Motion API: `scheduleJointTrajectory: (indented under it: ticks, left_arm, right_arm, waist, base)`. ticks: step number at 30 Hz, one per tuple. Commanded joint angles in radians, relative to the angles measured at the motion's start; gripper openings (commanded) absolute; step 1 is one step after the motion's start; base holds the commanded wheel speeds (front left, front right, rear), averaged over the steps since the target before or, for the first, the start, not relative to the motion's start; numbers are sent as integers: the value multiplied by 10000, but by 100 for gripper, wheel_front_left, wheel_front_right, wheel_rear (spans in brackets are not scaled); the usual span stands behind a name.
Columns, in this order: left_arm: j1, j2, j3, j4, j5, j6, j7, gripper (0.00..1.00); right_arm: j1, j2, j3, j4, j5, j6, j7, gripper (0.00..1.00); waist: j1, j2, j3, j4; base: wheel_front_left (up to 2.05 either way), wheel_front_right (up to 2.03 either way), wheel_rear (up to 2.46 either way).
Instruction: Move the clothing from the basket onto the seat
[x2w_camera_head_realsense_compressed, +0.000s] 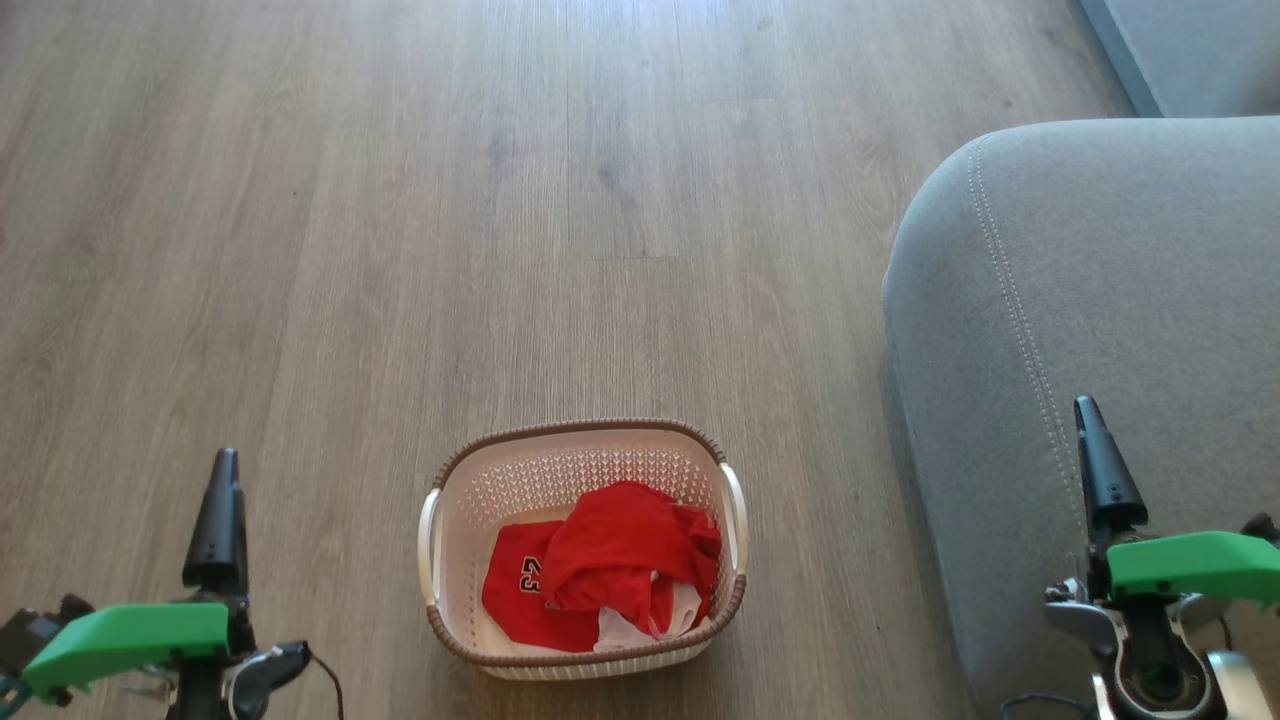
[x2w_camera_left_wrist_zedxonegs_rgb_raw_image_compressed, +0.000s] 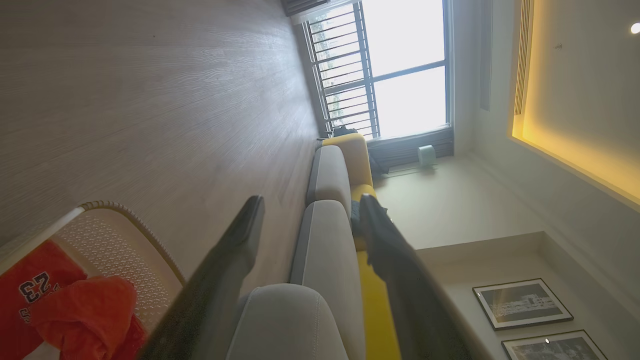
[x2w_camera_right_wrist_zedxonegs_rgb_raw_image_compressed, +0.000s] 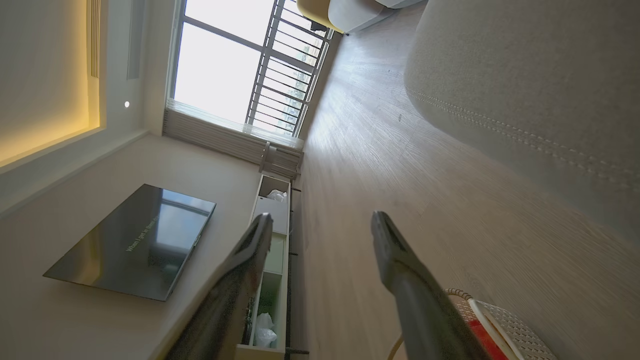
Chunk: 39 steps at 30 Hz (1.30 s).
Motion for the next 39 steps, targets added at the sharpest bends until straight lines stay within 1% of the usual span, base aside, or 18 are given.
scheduleJointTrajectory:
  ticks: [1,9,13,21,27,30,31,36,39]
  left_arm:
    - [-629,81,195,-424,149,-32,-89,100]
    - [-777,88,323,-1204,1319,-29,-326,100]
    - [-790,92,287,-1561,1975,101,-445,100]
    - [-812,99,-413,-2648,3866,1019,-683,100]
    - [-799,105,-1011,-3208,5248,1529,-862,100]
    - [-736,107,-1346,-3209,5822,1864,-951,100]
    - [-733,109,-1574,-3204,6374,1968,-1010,100]
    - [-759,126,-2155,-3228,7676,2259,-1158,100]
    - [-754,375,-2678,-3117,8423,2557,-1247,100]
  right_arm:
    - [-539,-72,68,-436,-226,3,-101,100]
    - [-686,-76,370,-1085,-1975,3,-336,100]
    - [-751,-77,543,-1346,-2798,3,-454,100]
    - [-843,-80,831,-1782,-4331,3,-690,100]
    - [-900,-83,1137,-2000,-5625,3,-867,100]
    - [-901,-84,1324,-2026,-6235,3,-955,100]
    - [-900,-84,1471,-2024,-6585,3,-1014,100]
    - [-892,-86,1702,-1980,-7420,3,-1161,100]
    - [-875,-88,1800,-1854,-7885,3,-1249,100]
  waist:
    - [0,0,1,0]
    - [0,0,17,36]
    - [0,0,26,59]
    - [0,0,96,89]
    - [0,0,142,103]
    - [0,0,149,102]
    - [0,0,145,107]
    - [0,0,133,99]
    - [0,0,109,102]
  base:
    - [0,0,0]
    - [0,0,0]
    - [0,0,0]
    - [0,0,0]
    - [0,0,0]
    - [0,0,0]
    - [0,0,0]
    - [0,0,0]
    - [0,0,0]
